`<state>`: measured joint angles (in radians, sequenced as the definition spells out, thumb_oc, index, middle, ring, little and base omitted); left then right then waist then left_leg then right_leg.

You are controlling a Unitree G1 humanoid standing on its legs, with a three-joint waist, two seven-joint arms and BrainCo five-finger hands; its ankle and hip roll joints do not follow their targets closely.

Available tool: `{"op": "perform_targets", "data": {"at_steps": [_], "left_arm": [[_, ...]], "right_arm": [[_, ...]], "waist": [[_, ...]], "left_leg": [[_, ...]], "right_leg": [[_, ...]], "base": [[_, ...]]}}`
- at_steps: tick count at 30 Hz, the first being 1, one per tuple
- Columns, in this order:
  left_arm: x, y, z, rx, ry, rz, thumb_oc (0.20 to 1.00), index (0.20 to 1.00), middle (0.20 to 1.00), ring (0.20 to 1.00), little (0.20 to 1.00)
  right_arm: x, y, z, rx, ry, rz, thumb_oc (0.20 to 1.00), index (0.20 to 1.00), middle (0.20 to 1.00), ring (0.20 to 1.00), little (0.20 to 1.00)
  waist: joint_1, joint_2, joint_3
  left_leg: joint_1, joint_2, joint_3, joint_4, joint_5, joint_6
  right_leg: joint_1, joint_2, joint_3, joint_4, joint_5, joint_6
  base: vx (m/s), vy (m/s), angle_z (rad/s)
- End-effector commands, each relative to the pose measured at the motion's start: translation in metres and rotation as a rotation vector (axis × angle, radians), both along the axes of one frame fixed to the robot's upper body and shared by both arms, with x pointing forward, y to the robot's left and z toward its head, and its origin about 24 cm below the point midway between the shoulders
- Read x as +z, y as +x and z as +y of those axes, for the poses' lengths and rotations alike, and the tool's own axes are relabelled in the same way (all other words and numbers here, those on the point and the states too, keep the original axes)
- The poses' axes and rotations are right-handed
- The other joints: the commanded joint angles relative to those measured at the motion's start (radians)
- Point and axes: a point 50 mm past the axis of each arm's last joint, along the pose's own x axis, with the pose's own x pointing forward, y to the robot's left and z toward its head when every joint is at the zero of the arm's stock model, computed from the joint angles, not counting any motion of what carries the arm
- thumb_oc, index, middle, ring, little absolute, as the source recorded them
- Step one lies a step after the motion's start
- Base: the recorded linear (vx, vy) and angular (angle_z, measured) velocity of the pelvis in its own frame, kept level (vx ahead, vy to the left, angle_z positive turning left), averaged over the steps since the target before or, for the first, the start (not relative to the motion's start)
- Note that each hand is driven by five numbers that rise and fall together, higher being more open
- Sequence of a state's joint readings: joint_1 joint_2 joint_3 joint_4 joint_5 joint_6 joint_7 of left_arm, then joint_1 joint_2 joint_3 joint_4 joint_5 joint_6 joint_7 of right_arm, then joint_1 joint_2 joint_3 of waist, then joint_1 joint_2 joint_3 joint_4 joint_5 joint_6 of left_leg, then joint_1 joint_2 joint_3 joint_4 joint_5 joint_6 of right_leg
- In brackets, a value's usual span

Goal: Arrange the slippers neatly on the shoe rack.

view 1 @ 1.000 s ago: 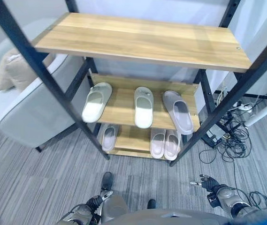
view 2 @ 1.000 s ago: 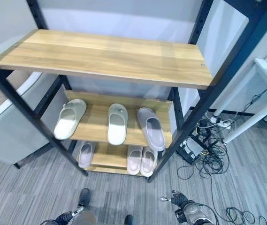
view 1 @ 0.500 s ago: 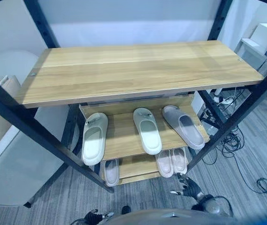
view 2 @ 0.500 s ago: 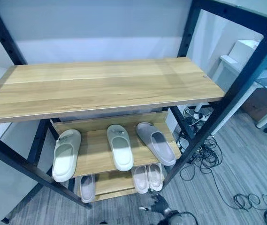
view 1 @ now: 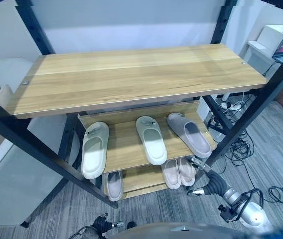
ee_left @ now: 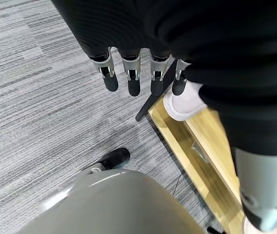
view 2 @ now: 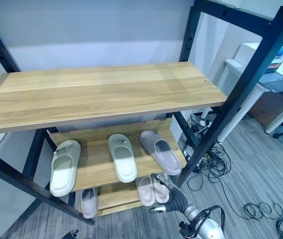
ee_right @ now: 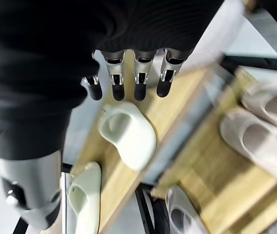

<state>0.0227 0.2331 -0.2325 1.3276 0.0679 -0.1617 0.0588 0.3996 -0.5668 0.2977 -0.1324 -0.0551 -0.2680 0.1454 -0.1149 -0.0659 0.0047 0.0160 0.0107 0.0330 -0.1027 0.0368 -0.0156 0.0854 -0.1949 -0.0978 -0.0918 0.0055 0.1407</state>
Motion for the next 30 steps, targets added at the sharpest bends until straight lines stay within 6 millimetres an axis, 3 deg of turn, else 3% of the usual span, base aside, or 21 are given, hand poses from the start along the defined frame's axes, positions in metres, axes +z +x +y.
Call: {"op": "perform_targets", "data": {"at_steps": [1, 7, 12, 16, 24, 30], "left_arm": [[0.0, 0.023, -0.019, -0.036, -0.053, -0.05, 1.0, 1.0, 1.0, 1.0, 1.0], [0.0, 0.024, -0.027, -0.071, -0.059, -0.044, 1.0, 1.0, 1.0, 1.0, 1.0], [0.0, 0.024, -0.026, -0.079, -0.045, -0.043, 1.0, 1.0, 1.0, 1.0, 1.0], [0.0, 0.023, -0.023, -0.073, -0.033, -0.038, 1.0, 1.0, 1.0, 1.0, 1.0], [0.001, 0.034, -0.029, -0.087, -0.044, -0.07, 1.0, 1.0, 1.0, 1.0, 1.0], [0.002, 0.038, -0.037, -0.111, -0.042, -0.083, 1.0, 1.0, 1.0, 1.0, 1.0]], "right_arm": [[0.024, 0.023, 0.003, 0.024, 0.013, -0.183, 1.0, 1.0, 1.0, 1.0, 1.0], [0.017, 0.052, 0.007, -0.052, 0.004, -0.216, 1.0, 1.0, 1.0, 1.0, 1.0], [0.015, 0.096, 0.008, -0.156, -0.028, -0.264, 1.0, 1.0, 1.0, 1.0, 1.0], [0.013, 0.113, 0.009, -0.185, -0.048, -0.26, 1.0, 1.0, 1.0, 1.0, 1.0], [0.002, 0.104, 0.018, -0.199, 0.004, -0.203, 1.0, 1.0, 1.0, 1.0, 1.0], [-0.002, 0.096, 0.042, -0.16, 0.071, -0.162, 1.0, 1.0, 1.0, 1.0, 1.0]], "waist": [[0.039, 0.018, 0.043], [0.061, 0.016, 0.039], [0.107, 0.022, 0.049], [0.147, 0.025, 0.063], [0.168, 0.02, 0.074], [0.161, 0.02, 0.079]], "left_leg": [[0.024, 0.062, 0.037, 0.015, -0.058, -0.033], [0.007, 0.057, 0.027, 0.015, -0.057, -0.03], [-0.057, 0.048, 0.004, 0.015, -0.04, -0.034], [-0.09, 0.037, -0.034, 0.015, -0.031, -0.037], [-0.113, 0.028, -0.081, 0.015, -0.027, -0.039], [-0.111, 0.026, -0.086, 0.015, -0.03, -0.038]], "right_leg": [[-0.051, -0.041, 0.018, 0.063, 0.038, 0.064], [-0.047, -0.043, 0.008, 0.034, 0.045, 0.062], [-0.07, -0.049, -0.021, 0.005, 0.053, 0.06], [-0.067, -0.054, -0.064, 0.005, 0.045, 0.059], [-0.052, -0.054, -0.118, 0.005, 0.034, 0.058], [-0.044, -0.056, -0.13, 0.005, 0.026, 0.057]], "base": [[0.06, 0.015, -0.03], [0.07, 0.005, 0.03], [0.04, 0.004, 0.23], [0.05, 0.017, 0.38], [0.04, 0.014, 0.19], [0.04, 0.013, 0.01]]}}
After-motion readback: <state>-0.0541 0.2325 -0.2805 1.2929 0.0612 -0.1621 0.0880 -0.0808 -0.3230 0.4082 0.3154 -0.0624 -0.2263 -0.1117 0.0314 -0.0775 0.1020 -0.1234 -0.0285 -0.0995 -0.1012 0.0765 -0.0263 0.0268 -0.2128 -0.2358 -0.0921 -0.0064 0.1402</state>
